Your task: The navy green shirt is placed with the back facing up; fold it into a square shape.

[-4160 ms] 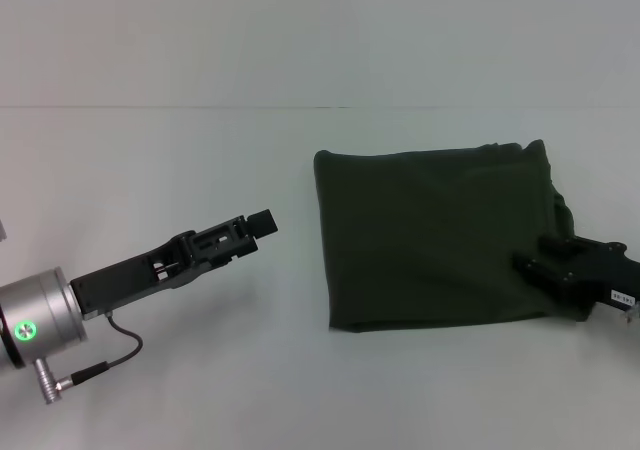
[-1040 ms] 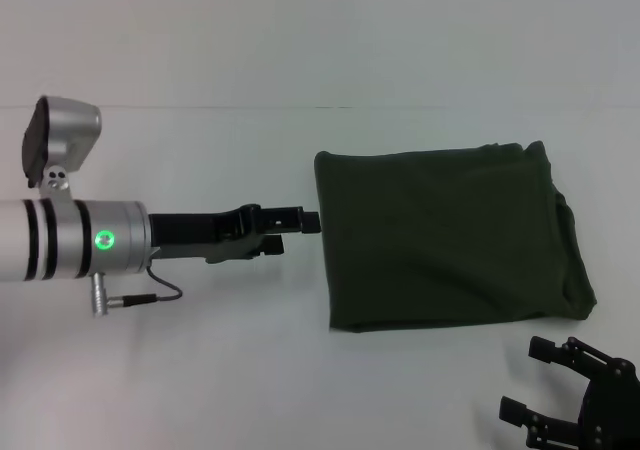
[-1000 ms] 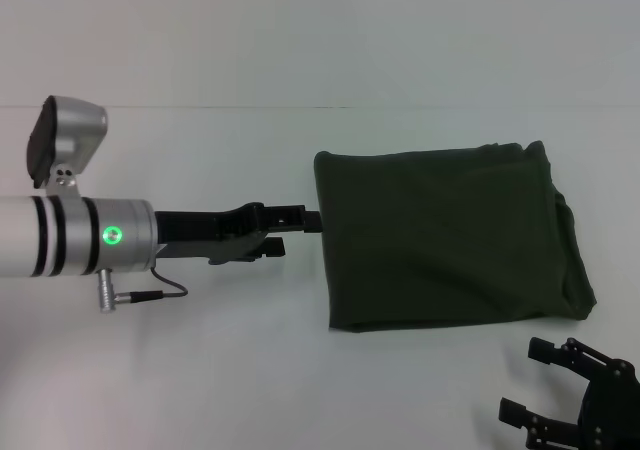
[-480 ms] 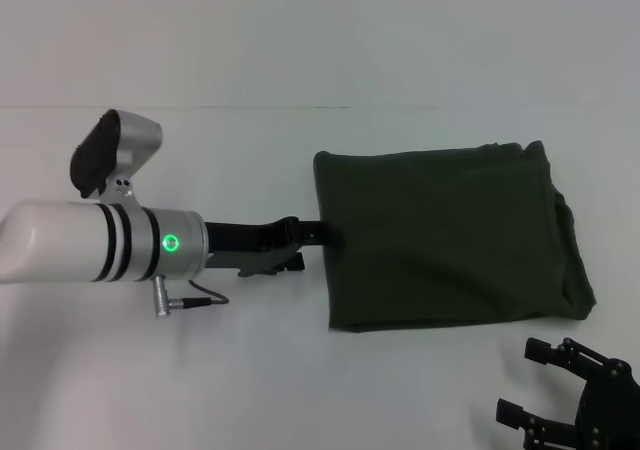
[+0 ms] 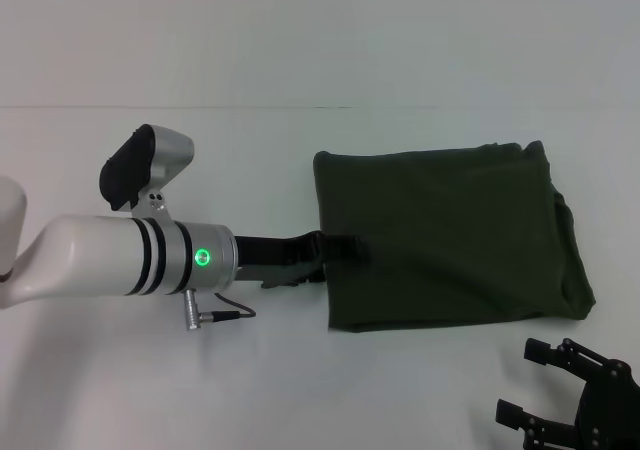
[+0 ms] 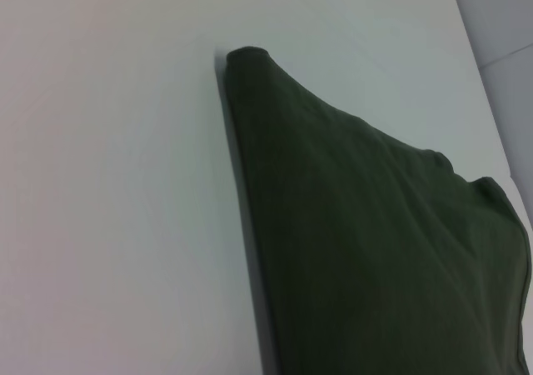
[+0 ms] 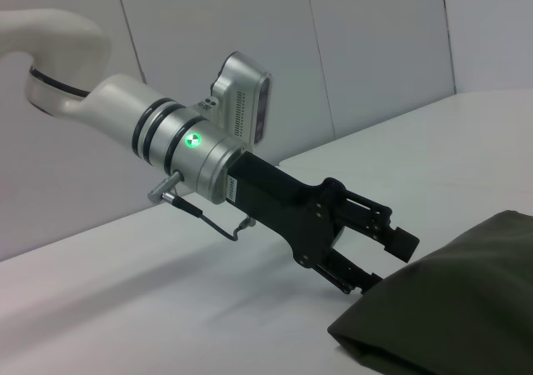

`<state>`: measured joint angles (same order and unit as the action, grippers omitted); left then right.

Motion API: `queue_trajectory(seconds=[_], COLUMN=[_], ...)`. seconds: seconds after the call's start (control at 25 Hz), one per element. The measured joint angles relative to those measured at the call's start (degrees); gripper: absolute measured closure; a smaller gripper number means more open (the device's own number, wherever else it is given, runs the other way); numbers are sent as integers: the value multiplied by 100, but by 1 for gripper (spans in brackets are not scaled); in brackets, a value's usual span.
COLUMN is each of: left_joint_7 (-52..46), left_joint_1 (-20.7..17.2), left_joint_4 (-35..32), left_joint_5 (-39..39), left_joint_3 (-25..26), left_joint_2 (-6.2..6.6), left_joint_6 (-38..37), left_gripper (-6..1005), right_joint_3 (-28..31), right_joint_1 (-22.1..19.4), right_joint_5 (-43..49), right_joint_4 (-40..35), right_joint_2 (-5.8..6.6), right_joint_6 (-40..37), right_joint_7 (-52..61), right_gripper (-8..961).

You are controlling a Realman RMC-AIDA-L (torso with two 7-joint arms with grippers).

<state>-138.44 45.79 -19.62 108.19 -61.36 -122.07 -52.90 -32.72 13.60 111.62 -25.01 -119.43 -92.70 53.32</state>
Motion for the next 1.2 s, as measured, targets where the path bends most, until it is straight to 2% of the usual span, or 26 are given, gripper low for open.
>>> queue_trajectory(seconds=[0.6, 1.12, 1.2], left_joint_7=[15, 432, 458], left_joint_1=[96, -127, -131], left_joint_4=[-15, 5, 3], left_joint_5=[-33, -190, -195], left_joint_3=[-10, 125, 125], left_joint_2=[-178, -218, -217], left_joint_6=[27, 226, 228], left_gripper=[172, 274, 351], right_joint_3=[3, 3, 5], right_joint_1=[-16, -23, -24], right_joint_5=[0, 0, 0], right_joint_4=[-4, -9, -12], right_joint_2=[0, 21, 30], right_joint_6=[-12, -57, -70], right_joint_7=[12, 82, 82], right_gripper=[9, 10, 10])
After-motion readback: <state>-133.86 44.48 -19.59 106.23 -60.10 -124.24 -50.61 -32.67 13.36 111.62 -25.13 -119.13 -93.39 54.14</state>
